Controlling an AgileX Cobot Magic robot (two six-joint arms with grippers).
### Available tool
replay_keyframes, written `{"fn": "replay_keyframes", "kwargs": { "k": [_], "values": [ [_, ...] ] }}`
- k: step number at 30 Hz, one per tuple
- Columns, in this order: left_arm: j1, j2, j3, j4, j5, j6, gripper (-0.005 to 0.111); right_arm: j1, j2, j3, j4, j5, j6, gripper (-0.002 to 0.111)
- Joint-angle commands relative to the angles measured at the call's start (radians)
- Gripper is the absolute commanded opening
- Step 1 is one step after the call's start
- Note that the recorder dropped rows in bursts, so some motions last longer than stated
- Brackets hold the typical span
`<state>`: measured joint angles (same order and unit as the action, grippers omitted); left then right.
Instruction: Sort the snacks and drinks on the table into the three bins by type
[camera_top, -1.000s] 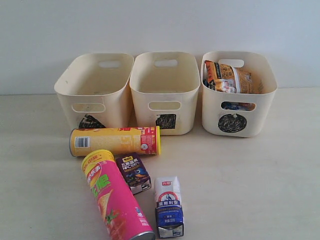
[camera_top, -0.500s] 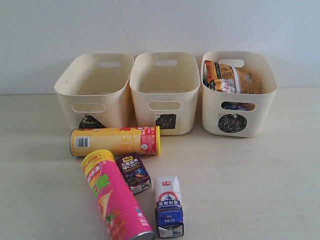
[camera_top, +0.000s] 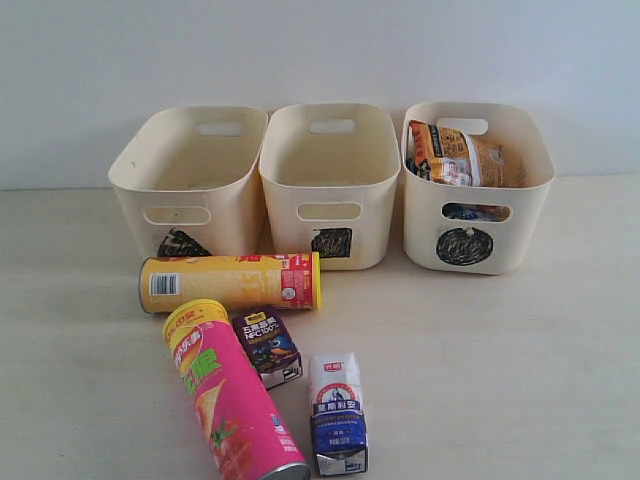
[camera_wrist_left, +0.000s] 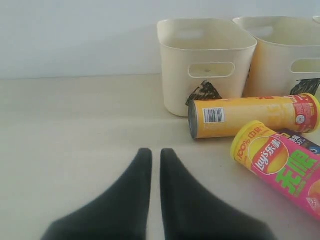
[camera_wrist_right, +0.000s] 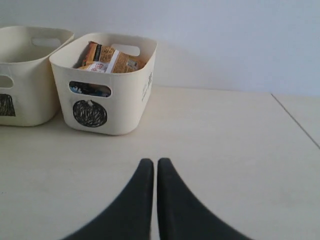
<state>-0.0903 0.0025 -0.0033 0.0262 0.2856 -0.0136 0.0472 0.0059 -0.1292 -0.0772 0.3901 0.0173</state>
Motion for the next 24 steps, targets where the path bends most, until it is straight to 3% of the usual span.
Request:
{"fn": "replay_keyframes", "kwargs": {
  "k": [1,10,24],
  "values": [
    [0.0,-0.003,0.003,-0.008,-0.005,0.005,0.006,-0.007,-0.006,0.048,0.044,-0.028,-0.029,0.0],
    [0.0,-0.003,0.003,-0.008,-0.005,0.005,0.006,-0.007,-0.006,0.129,0.048,-0.11,-0.042,0.0],
    [0.0,-0.003,0.003,-0.008,-0.007,0.005,0.006,-0.007,-0.006,0.129,0.055,-0.067,-0.045,0.0]
  ]
}}
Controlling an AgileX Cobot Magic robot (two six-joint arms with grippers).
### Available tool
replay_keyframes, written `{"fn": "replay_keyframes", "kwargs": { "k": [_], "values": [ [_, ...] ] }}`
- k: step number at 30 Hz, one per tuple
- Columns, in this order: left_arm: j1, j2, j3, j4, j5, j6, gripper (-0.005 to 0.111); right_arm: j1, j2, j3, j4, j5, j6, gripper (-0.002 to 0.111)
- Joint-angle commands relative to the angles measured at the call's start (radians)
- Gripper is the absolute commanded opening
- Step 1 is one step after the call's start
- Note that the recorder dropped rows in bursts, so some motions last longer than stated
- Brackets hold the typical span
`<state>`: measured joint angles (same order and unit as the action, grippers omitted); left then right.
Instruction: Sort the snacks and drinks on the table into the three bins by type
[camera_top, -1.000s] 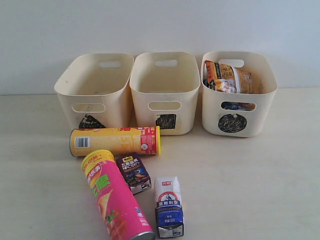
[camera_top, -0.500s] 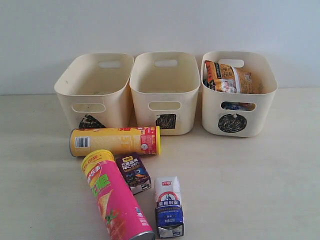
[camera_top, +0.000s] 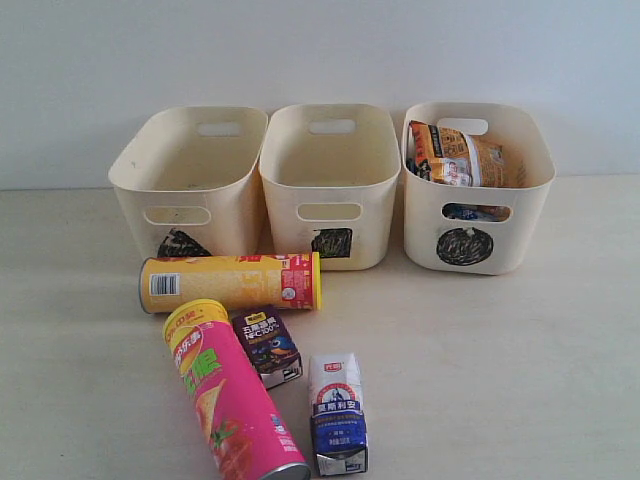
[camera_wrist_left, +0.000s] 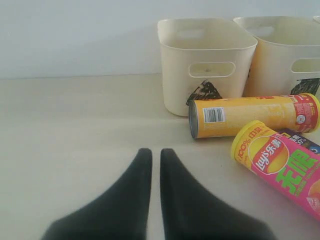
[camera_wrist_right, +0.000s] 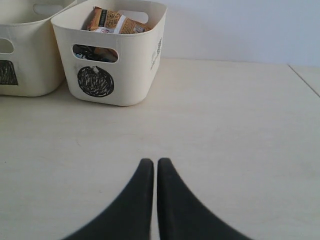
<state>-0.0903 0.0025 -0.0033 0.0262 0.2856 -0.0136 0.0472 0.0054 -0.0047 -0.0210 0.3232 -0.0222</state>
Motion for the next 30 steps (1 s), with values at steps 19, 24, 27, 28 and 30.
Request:
{"fn": "replay_keyframes", "kwargs": {
  "k": [19,24,27,28,30],
  "values": [
    [0.0,-0.003,0.003,0.016,-0.063,0.064,0.006,-0.007,-0.005,0.005,-0.001,-0.001,0.0,0.0],
    [0.0,-0.003,0.003,-0.187,-0.225,-0.077,0.006,-0.007,-0.005,0.005,-0.001,-0.001,0.0,0.0],
    [0.0,-0.003,0.003,-0.187,-0.337,-0.075,0.006,-0.007,-0.005,0.005,-0.001,-0.001,0.0,0.0],
    [0.0,-0.003,0.003,-0.187,-0.355,-0.068,0.006,-0.007,-0.005,0.005,-0.001,-0.001,0.0,0.0],
    [0.0,-0.003,0.003,-0.187,-0.392,-0.061,0.006,-0.007,-0.005,0.005,-0.001,-0.001,0.0,0.0]
  ]
}}
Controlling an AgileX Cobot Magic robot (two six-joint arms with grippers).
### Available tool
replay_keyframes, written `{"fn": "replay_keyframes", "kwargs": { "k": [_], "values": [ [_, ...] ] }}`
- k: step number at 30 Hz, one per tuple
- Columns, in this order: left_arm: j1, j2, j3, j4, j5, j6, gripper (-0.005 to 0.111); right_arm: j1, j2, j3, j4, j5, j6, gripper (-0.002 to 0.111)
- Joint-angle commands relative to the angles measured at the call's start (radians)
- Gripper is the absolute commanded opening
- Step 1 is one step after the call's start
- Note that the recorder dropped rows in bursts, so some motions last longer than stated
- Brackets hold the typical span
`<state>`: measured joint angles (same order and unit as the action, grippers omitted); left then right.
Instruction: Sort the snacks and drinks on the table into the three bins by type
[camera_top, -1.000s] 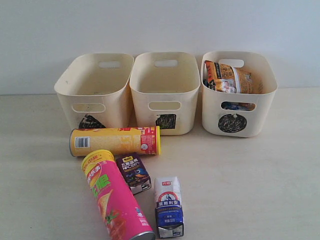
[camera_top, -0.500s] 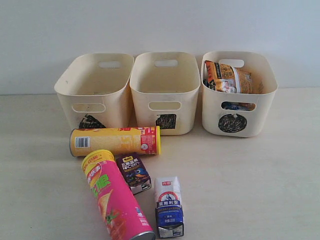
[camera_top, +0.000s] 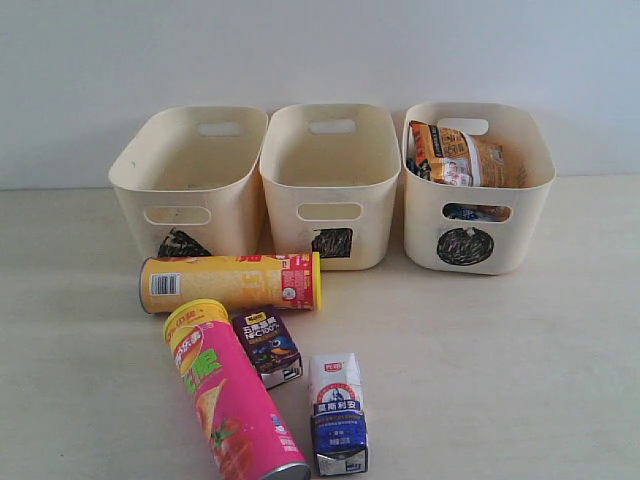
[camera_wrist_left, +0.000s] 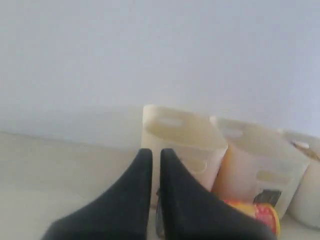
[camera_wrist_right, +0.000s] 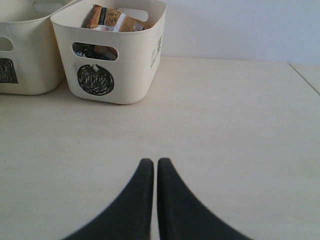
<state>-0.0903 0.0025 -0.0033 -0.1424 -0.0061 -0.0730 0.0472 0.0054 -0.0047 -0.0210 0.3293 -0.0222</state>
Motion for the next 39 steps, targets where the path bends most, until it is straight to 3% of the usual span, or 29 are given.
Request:
{"fn": "replay_keyframes", "kwargs": {
  "k": [1,7,15,18,22,26,30,35,39],
  "values": [
    [0.0,-0.003,0.003,-0.019,-0.115,-0.017,0.006,-0.007,-0.005,0.005,-0.001,-0.007,0.0,0.0],
    [0.0,-0.003,0.0,-0.025,-0.307,-0.19,0.004,-0.007,-0.005,0.005,-0.001,-0.007,0.0,0.0],
    [0.0,0.21,-0.24,-0.018,-0.28,-0.196,0.004,-0.007,-0.005,0.005,-0.001,-0.018,0.0,0.0],
    [0.0,0.35,-0.362,0.073,-0.234,-0.196,0.004,-0.007,-0.005,0.005,-0.001,-0.007,0.0,0.0],
    [0.0,0.51,-0.51,0.161,-0.086,-0.196,0.004,-0.007,-0.005,0.005,-0.001,-0.007,0.0,0.0],
    [0.0,0.661,-0.657,0.247,0.168,-0.188,0.004,-0.007,-0.005,0.005,-0.001,-0.007,0.0,0.0],
    [0.0,0.806,-0.783,0.242,0.398,-0.054,0.004,-0.007,-0.005,0.005,-0.001,-0.007,0.0,0.0],
    [0.0,0.979,-0.911,-0.027,0.664,0.221,0.004,-0.007,-0.005,0.005,-0.001,-0.007,0.0,0.0],
    [-0.005,1.083,-0.949,-0.25,0.747,0.392,0.004,-0.007,-0.005,0.005,-0.001,-0.007,0.0,0.0]
  ]
}}
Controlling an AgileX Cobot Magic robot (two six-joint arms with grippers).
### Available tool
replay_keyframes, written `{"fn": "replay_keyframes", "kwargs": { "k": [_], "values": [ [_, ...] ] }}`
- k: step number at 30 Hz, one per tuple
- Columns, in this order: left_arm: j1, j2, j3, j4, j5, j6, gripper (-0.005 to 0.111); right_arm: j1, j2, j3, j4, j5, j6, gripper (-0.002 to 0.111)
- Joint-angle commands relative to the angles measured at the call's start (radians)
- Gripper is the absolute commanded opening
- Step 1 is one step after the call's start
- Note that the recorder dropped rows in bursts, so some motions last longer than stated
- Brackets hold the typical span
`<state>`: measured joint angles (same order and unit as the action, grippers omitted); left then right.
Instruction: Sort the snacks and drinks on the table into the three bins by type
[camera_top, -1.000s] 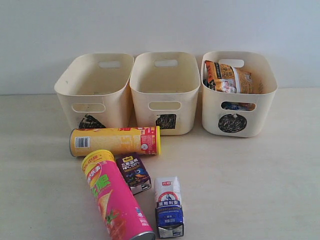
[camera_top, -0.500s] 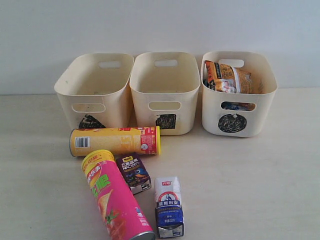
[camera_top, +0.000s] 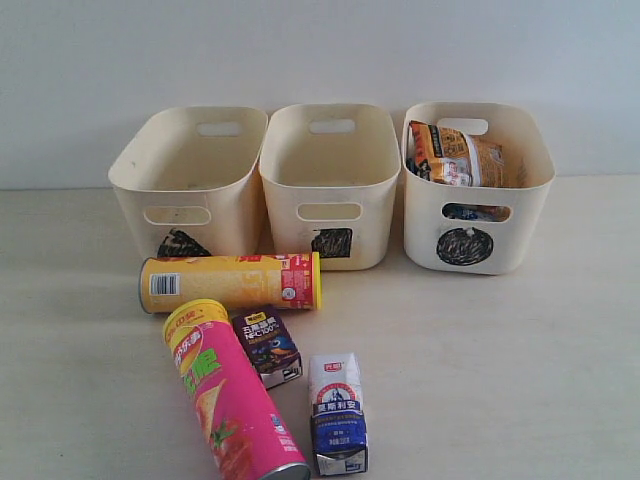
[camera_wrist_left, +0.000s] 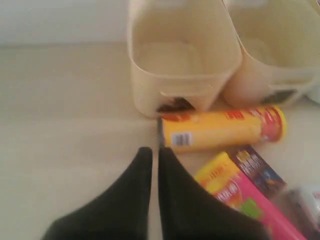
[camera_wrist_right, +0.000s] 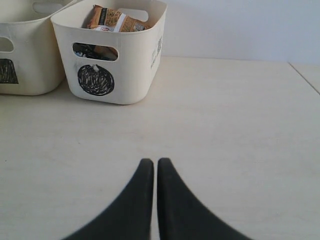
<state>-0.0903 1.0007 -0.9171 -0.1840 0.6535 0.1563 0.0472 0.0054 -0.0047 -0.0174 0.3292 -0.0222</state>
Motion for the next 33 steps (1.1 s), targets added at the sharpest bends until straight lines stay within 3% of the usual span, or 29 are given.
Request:
{"fn": "replay_keyframes", "kwargs": {
  "k": [1,11,31,33],
  "values": [
    [-0.015,0.104,-0.035,-0.229,0.088,0.171,0.004,-0.007,-0.005,0.005,-0.005,-0.007,0.0,0.0],
    [-0.231,0.277,-0.035,-0.132,0.026,0.023,0.004,-0.007,-0.005,0.005,-0.005,-0.007,0.0,0.0],
    [-0.362,0.594,-0.044,-0.119,-0.081,-0.074,0.004,-0.007,-0.005,0.005,-0.005,-0.007,0.0,0.0],
    [-0.362,0.621,-0.044,-0.118,-0.071,-0.074,0.011,-0.007,-0.005,0.005,-0.005,-0.007,0.0,0.0]
  ]
}}
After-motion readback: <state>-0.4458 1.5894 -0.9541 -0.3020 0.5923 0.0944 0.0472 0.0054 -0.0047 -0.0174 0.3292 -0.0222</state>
